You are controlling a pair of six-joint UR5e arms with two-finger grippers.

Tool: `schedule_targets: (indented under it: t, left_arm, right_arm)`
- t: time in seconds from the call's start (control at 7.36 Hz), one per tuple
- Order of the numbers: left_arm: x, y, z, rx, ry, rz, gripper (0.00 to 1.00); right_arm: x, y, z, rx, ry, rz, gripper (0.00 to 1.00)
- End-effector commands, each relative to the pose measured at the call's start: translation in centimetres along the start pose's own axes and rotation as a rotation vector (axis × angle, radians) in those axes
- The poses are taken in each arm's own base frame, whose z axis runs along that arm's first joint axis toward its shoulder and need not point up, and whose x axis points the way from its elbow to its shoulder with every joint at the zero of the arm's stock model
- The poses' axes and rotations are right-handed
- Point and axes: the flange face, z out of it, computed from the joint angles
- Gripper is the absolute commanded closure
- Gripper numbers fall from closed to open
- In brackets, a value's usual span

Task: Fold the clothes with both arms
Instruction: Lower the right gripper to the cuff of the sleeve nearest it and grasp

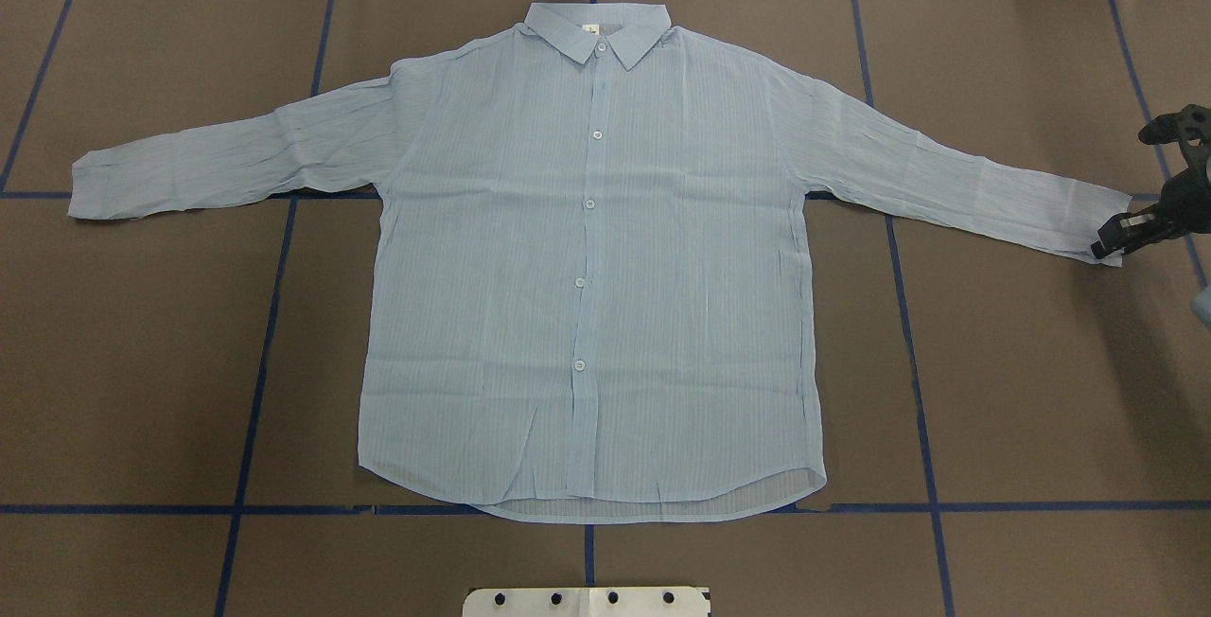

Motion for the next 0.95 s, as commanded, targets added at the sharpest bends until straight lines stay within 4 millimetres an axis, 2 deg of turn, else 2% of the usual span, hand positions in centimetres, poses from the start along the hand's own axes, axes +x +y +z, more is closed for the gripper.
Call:
schedule_targets:
  t: [0.0,0.41,0.82]
  left_arm:
    - [-0.04,-0.02,0.02,0.000,-0.002,0.000,0.00]
    - [-0.34,0.08,0.34,-0.007,0.000,-0.005,0.00]
    - [-0.36,0.02,0.35,-0.007,0.000,-0.008,0.00]
  right_arm:
    - [-0.11,-0.27,-0.67,0.007,-0.009,0.003,0.72]
    - [0.34,-0.35,-1.04,0.011,-0.007,0.012,0.65]
    - [0.43,-0.36,-1.09,0.012,-0.005,0.015,0.67]
